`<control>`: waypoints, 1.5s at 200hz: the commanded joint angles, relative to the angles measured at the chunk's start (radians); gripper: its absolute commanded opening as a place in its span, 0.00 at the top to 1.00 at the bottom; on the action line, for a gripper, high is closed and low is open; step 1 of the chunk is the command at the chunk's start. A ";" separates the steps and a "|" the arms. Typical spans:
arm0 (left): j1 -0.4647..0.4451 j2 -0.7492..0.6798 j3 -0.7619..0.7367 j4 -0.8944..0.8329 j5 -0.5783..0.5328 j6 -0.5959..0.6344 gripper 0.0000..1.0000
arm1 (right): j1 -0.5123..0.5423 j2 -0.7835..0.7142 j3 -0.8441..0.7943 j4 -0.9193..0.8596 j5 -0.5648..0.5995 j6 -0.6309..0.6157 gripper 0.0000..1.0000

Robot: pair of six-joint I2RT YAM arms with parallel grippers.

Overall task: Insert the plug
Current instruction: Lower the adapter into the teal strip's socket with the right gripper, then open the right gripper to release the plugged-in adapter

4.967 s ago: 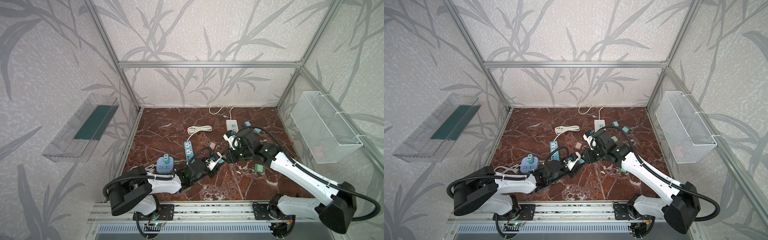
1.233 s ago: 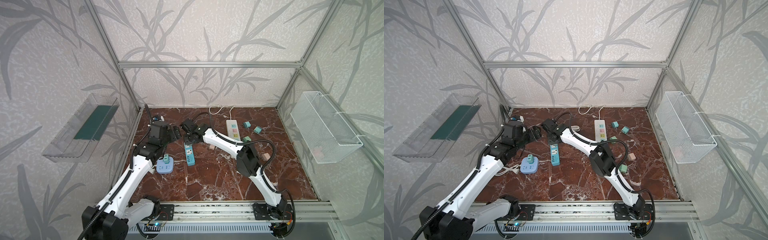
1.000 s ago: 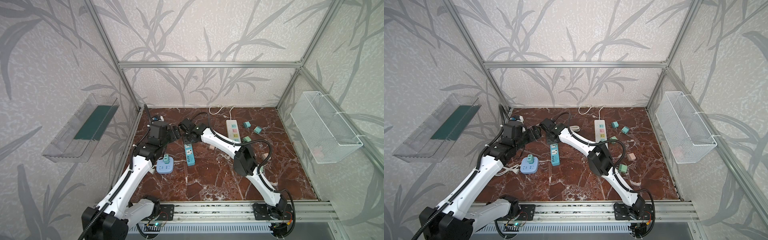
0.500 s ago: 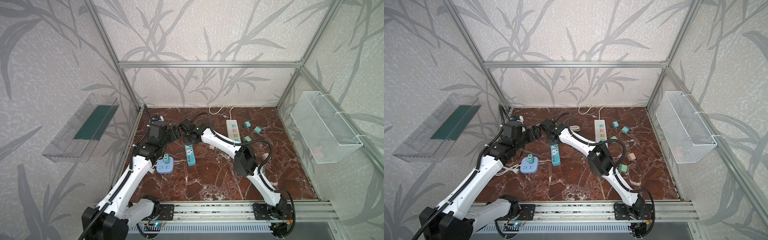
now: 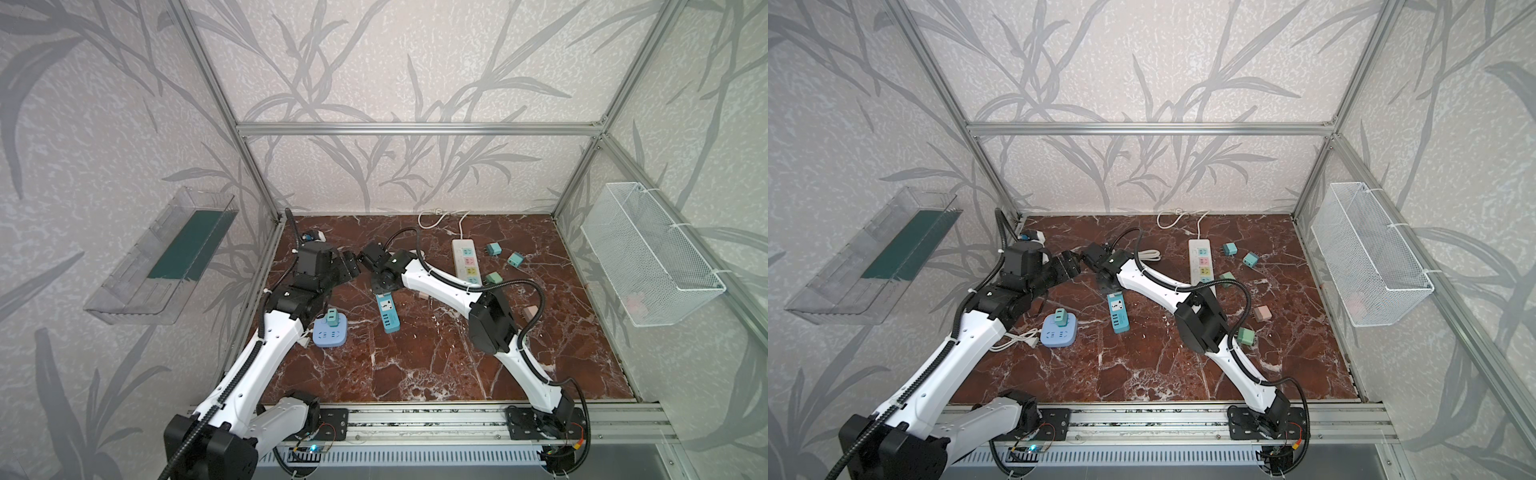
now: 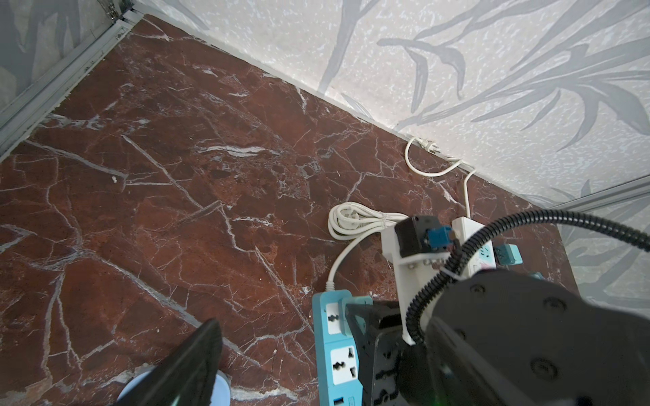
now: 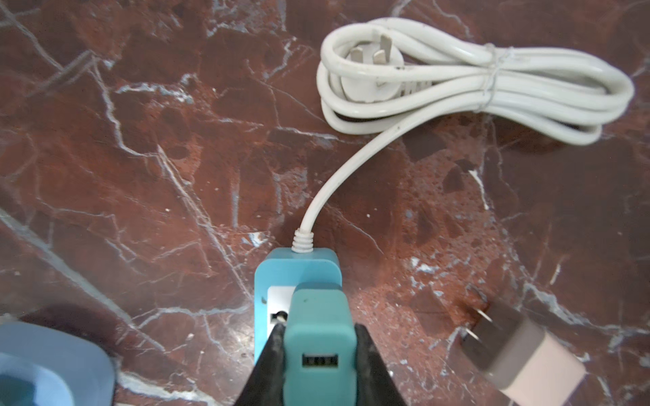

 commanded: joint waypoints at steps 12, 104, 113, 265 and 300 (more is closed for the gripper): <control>0.011 -0.004 -0.005 0.004 0.013 -0.012 0.11 | 0.006 -0.205 -0.337 0.095 0.052 -0.010 1.00; 0.044 0.017 -0.026 0.042 0.047 -0.028 0.13 | -0.010 -0.210 -0.608 0.292 -0.115 0.009 1.00; 0.048 0.018 -0.029 0.050 0.053 -0.031 0.13 | -0.010 -0.218 -0.610 0.284 -0.107 0.005 1.00; 0.093 -0.004 -0.070 0.135 0.127 -0.028 0.12 | -0.066 -0.455 -0.531 0.286 -0.067 -0.120 0.46; 0.098 0.000 -0.071 0.140 0.129 -0.028 0.12 | -0.078 -0.433 -0.556 0.286 -0.096 -0.137 0.49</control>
